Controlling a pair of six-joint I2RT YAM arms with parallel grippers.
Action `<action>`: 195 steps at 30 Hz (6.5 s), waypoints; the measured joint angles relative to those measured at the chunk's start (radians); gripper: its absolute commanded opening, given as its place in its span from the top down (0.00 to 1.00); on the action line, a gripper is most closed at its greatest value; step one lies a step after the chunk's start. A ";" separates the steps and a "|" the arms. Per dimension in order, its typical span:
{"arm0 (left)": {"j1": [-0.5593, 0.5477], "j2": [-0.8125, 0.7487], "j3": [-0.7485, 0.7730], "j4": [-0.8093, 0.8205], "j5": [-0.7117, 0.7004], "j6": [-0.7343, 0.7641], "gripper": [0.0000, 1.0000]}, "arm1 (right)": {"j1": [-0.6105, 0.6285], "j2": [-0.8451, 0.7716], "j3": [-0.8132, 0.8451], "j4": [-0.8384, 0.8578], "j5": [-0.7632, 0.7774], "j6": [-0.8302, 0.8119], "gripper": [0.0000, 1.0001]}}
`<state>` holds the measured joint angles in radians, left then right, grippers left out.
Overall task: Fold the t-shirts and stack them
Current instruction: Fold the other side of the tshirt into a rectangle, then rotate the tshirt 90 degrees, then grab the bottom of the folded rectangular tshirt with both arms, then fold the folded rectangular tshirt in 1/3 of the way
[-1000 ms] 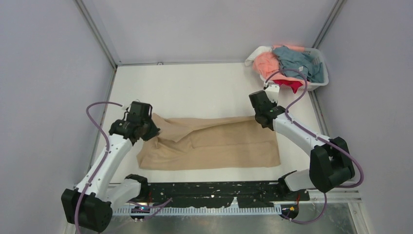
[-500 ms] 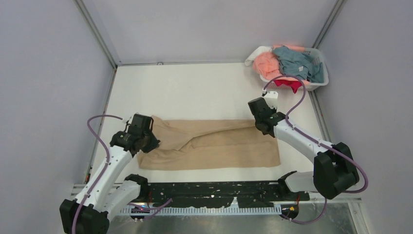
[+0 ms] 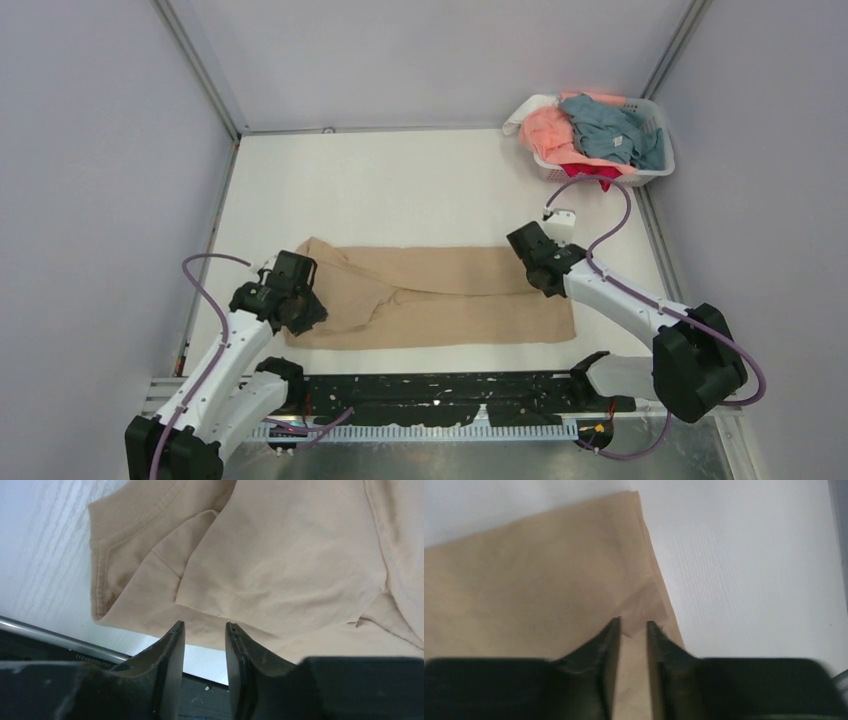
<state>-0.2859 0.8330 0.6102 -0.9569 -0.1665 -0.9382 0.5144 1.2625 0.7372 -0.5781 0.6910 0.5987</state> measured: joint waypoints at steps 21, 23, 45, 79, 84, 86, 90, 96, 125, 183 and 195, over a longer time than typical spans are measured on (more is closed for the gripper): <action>-0.029 0.353 0.021 0.445 0.316 0.052 0.00 | 0.006 -0.088 -0.141 0.440 -0.407 -0.025 0.05; -0.029 0.433 0.012 0.492 0.332 0.047 0.00 | 0.006 -0.020 -0.141 0.472 -0.445 -0.025 0.05; 0.018 1.339 1.086 0.323 0.375 0.070 0.00 | -0.156 0.242 -0.055 0.620 -0.716 -0.026 0.05; 0.073 1.802 1.818 0.261 0.607 0.034 0.00 | 0.441 0.326 -0.014 0.800 -0.926 0.362 0.05; 0.087 1.821 1.838 0.331 0.605 -0.008 0.01 | 0.467 0.311 0.025 0.745 -0.797 0.366 0.05; 0.093 1.820 1.841 0.360 0.599 -0.023 0.01 | 0.467 0.272 0.038 0.694 -0.740 0.340 0.05; 0.110 1.797 1.841 0.378 0.593 -0.022 0.00 | 0.465 0.108 0.041 0.624 -0.645 0.263 0.05; 0.117 1.494 1.698 0.291 0.573 0.114 0.00 | 0.464 -0.121 -0.005 0.598 -0.545 0.151 0.05; -0.479 -0.283 -0.304 0.192 0.246 -0.093 0.44 | 0.594 -0.204 -0.280 0.295 -0.798 -0.098 0.15; -0.031 0.467 0.228 0.645 0.427 0.182 1.00 | 0.116 0.269 0.247 0.471 -0.741 -0.157 0.94; 0.027 0.762 0.403 0.643 0.467 0.237 1.00 | 0.019 0.454 0.361 0.480 -0.794 -0.163 0.94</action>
<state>-0.2584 1.5951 1.0130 -0.3138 0.3000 -0.7010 0.5331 1.7161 1.0981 -0.0982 -0.1028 0.4355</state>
